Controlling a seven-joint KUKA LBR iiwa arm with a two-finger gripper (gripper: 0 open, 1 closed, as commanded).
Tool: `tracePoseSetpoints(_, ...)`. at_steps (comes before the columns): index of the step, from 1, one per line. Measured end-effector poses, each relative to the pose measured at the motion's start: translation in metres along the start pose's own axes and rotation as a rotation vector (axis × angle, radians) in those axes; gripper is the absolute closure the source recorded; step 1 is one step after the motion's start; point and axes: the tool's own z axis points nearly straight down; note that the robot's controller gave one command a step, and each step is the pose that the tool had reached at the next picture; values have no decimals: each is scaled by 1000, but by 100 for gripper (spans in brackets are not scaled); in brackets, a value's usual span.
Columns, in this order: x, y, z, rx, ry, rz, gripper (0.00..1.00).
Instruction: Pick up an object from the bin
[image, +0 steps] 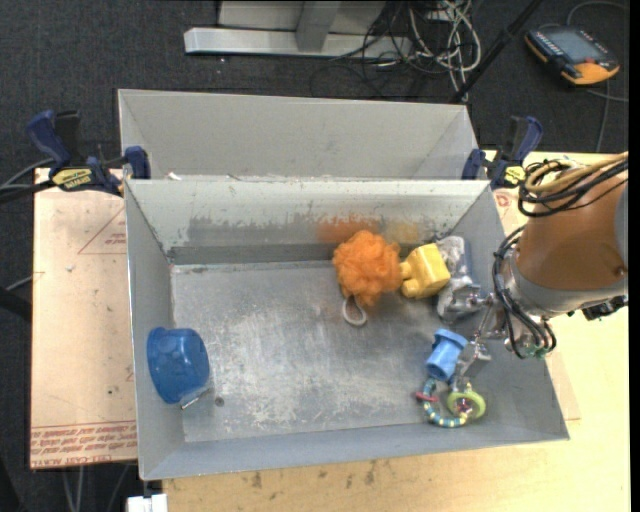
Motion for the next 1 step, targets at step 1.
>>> tracePoseSetpoints(1,29,-9,63,-6,-9,-29,100)
